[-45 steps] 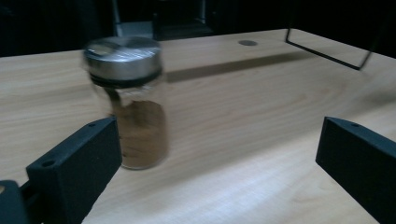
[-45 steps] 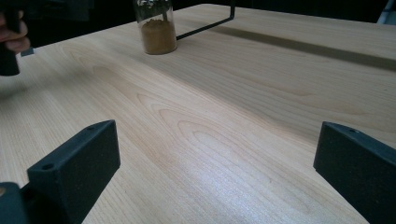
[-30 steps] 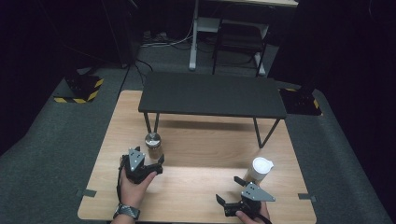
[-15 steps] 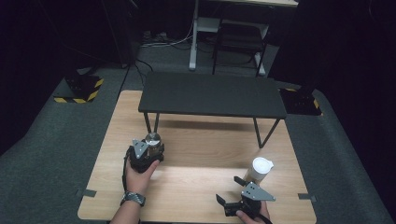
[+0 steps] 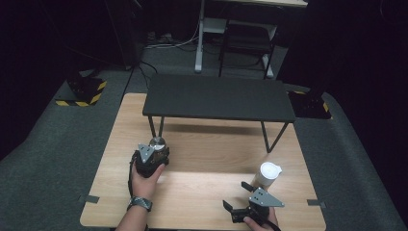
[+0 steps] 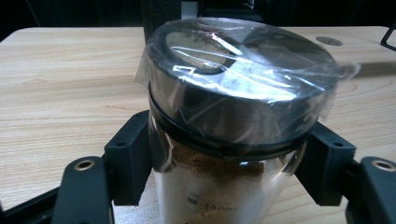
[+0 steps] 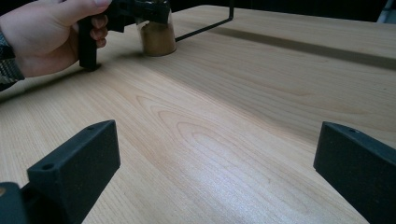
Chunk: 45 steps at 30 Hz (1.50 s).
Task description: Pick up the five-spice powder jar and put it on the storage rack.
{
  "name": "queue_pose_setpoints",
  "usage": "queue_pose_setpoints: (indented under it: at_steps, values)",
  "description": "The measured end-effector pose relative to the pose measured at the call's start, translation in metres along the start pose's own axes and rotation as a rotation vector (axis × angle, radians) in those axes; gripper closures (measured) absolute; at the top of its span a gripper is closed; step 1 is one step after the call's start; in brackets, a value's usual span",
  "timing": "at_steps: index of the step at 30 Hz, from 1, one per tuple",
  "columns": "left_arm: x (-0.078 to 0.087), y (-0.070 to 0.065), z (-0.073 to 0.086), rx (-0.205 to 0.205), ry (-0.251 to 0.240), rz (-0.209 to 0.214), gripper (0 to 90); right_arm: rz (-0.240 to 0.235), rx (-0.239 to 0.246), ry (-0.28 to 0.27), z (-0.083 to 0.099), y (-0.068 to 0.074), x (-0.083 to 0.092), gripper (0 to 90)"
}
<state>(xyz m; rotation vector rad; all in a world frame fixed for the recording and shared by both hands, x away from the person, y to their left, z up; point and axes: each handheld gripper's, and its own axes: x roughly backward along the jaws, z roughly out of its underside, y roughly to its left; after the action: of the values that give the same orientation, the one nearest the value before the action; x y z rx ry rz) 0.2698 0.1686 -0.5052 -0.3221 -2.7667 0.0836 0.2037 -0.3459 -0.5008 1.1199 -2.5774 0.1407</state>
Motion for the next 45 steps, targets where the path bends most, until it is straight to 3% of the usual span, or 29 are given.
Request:
queue_pose_setpoints:
  at_steps: [4,18,29,34,45]
  values:
    - [0.003,0.003,-0.001,0.01,0.002,0.012,30.4,0.001,-0.002,-0.003,0.001,0.0,0.0,0.1]
    - [0.024,0.003,-0.004,-0.038,-0.023,0.039,30.8,0.004,-0.001,0.0,0.0,0.0,0.0,0.0]
    - [0.045,-0.015,-0.02,-0.087,-0.064,0.137,30.8,0.004,-0.004,0.0,0.0,0.0,0.0,0.0]
    - [0.052,-0.025,-0.032,-0.08,-0.083,0.173,30.9,0.002,-0.005,-0.001,0.0,0.0,-0.001,0.0]
    - [0.07,-0.047,-0.062,-0.098,-0.121,0.201,30.9,0.002,0.0,-0.004,0.0,0.001,-0.001,0.1]
